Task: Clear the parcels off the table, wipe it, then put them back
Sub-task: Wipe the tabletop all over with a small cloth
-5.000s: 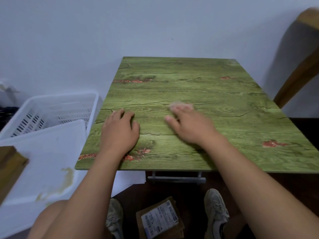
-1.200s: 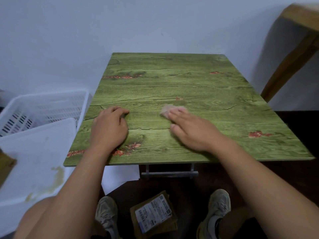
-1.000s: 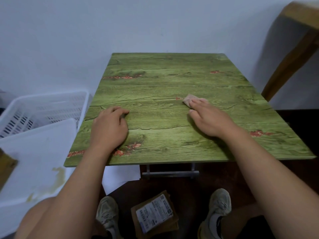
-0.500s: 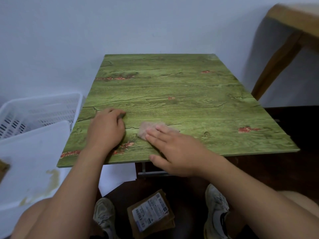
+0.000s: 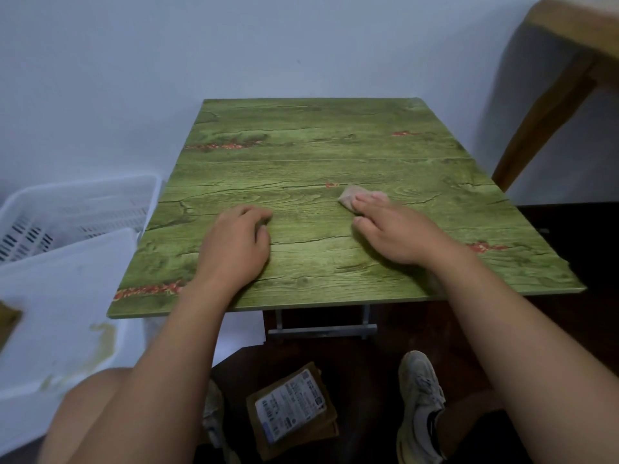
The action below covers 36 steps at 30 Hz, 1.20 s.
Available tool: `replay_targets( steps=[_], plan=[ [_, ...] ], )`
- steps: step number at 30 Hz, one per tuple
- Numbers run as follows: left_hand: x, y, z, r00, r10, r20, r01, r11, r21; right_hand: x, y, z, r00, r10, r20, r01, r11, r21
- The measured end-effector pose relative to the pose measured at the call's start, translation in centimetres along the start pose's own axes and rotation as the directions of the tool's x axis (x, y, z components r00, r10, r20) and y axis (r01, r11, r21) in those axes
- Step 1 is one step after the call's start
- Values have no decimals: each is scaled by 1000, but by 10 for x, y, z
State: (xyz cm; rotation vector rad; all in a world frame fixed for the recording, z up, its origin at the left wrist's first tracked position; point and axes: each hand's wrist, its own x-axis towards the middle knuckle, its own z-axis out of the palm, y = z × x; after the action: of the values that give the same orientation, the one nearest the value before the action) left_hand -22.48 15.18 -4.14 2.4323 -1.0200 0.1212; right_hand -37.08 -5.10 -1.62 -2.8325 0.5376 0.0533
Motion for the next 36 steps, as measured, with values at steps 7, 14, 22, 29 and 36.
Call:
replay_targets(
  steps=[7, 14, 22, 29, 36],
  plan=[
    [0, -4, 1, 1000, 2, 0, -2, 1000, 6, -18, -24, -7, 989, -47, 140, 61, 993, -97],
    [3, -4, 4, 1000, -12, -12, 12, 1000, 29, -58, -62, 5, 956, -203, 209, 235, 962, -137],
    [3, -4, 5, 1000, -8, -20, 8, 999, 33, -56, -47, 11, 969, -227, 99, 232, 971, -48],
    [0, -3, 7, 999, -10, -37, 12, 999, 34, -37, 0, 0, 1000, 15, 3, -15, 1000, -16],
    [3, -1, 10, 999, -47, 17, 45, 990, 135, -71, -59, 20, 983, -143, 111, 157, 979, -133]
  ],
)
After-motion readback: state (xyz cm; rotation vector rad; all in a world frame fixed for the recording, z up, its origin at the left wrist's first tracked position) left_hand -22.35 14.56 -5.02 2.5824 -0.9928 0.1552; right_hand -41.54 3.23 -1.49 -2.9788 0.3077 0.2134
